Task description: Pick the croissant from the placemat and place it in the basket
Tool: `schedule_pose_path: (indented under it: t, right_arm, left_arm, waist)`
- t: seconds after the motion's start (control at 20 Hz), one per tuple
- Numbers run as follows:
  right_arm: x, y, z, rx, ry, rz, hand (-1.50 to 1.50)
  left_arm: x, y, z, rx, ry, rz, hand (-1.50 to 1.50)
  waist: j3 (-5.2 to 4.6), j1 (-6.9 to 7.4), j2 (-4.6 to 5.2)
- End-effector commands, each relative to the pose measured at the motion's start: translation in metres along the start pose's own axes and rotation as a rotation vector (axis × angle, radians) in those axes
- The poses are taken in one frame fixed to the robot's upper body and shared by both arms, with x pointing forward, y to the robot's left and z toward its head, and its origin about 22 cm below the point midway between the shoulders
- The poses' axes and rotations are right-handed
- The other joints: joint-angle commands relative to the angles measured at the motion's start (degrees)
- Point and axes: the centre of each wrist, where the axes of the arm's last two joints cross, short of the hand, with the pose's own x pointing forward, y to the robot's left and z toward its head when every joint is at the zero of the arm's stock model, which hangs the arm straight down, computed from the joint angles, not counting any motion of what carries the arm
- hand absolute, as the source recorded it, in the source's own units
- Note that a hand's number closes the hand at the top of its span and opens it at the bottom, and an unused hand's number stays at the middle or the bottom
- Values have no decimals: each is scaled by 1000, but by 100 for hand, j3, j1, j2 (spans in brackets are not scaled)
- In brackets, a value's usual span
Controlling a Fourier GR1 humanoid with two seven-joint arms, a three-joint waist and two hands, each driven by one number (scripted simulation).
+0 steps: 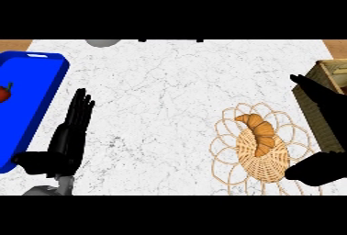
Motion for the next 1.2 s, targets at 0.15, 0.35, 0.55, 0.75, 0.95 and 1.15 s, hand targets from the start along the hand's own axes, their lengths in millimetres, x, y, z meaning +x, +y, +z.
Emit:
schedule_pose_path:
  t: [0.15, 0.35, 0.55, 0.75, 0.95, 1.15]
  right_arm:
    - [3, 13, -18, 21, 165, 34, -150]
    - [8, 47, -20, 24, 147, 25, -150]
    - [-4, 49, -19, 48, 129, -10, -150]
    - [-12, 74, -26, 26, 104, -8, -150]
    - [-11, 84, -28, 14, 123, 30, -150]
    - [-12, 89, -52, -14, 141, 29, -150]
  left_arm:
    - [1, 4, 10, -8, -9, 7, 0]
    - [-4, -1, -17, 23, 3, -6, 0]
    - [3, -11, -2, 18, 3, 1, 0]
    - [-1, -2, 0, 15, -9, 7, 0]
    - [16, 9, -5, 4, -12, 5, 0]
    - [-2, 13, -7, -5, -6, -12, 0]
  waist:
    - [9, 23, 2]
    - [10, -50, 11]
    - [13, -53, -1]
    - [13, -45, 3]
    - [13, -40, 1]
    - [12, -20, 10]
